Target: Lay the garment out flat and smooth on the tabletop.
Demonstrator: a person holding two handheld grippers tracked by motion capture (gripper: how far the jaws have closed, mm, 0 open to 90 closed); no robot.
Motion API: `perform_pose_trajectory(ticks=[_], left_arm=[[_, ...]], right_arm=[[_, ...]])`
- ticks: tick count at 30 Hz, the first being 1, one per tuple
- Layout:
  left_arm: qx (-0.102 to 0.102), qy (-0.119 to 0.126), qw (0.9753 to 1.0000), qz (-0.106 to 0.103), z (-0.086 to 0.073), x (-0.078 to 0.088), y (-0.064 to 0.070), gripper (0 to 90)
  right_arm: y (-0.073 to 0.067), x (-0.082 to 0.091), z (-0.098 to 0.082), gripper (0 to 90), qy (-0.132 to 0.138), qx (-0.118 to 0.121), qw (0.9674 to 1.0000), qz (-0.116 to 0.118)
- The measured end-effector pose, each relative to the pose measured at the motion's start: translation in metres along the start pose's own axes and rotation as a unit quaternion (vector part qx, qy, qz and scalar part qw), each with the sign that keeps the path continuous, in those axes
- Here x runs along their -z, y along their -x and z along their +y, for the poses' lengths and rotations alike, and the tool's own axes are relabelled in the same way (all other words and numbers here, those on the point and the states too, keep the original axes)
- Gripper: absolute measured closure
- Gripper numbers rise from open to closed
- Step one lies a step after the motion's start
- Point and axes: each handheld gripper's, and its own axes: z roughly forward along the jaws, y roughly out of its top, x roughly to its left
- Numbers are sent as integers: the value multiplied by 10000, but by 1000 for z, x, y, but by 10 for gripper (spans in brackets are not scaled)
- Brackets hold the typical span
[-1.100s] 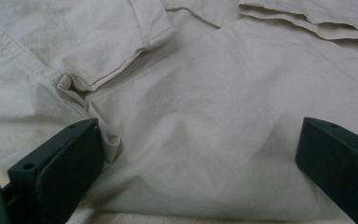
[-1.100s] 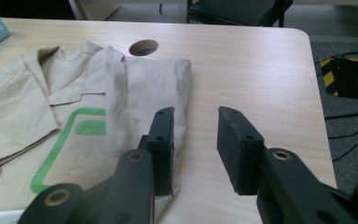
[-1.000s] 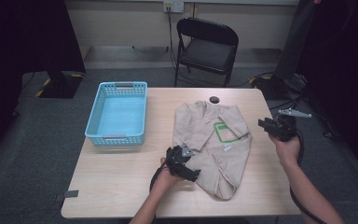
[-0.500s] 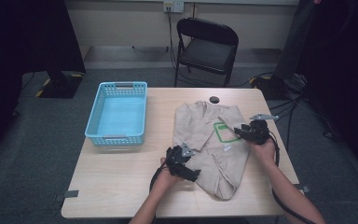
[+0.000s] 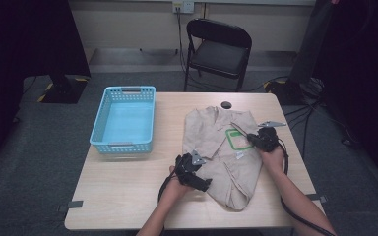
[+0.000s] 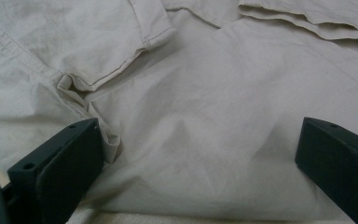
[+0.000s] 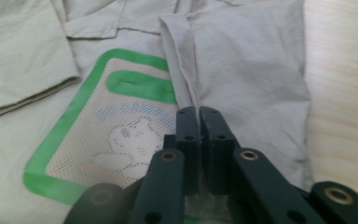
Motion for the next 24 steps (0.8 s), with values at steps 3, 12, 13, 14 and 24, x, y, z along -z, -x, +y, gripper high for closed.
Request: perform_pose_trajectory(ticks=[3, 12, 13, 14, 24], left_arm=[[-1, -1, 10000, 1, 0, 0, 0, 1], [-2, -3, 10000, 0, 0, 0, 0, 1], [-1, -2, 10000, -1, 0, 0, 0, 1], [-5, -4, 10000, 0, 0, 0, 0, 1], [1, 1, 10000, 0, 0, 0, 0, 1]], right_arm=[[7, 3, 0, 875, 122, -251, 9995, 127], [42, 34, 11, 878, 627, -858, 9943, 40], [47, 38, 13, 878, 648, -869, 9941, -26], [51, 41, 14, 878, 682, -893, 9936, -87], [73, 63, 12, 688, 740, -1203, 9882, -598]])
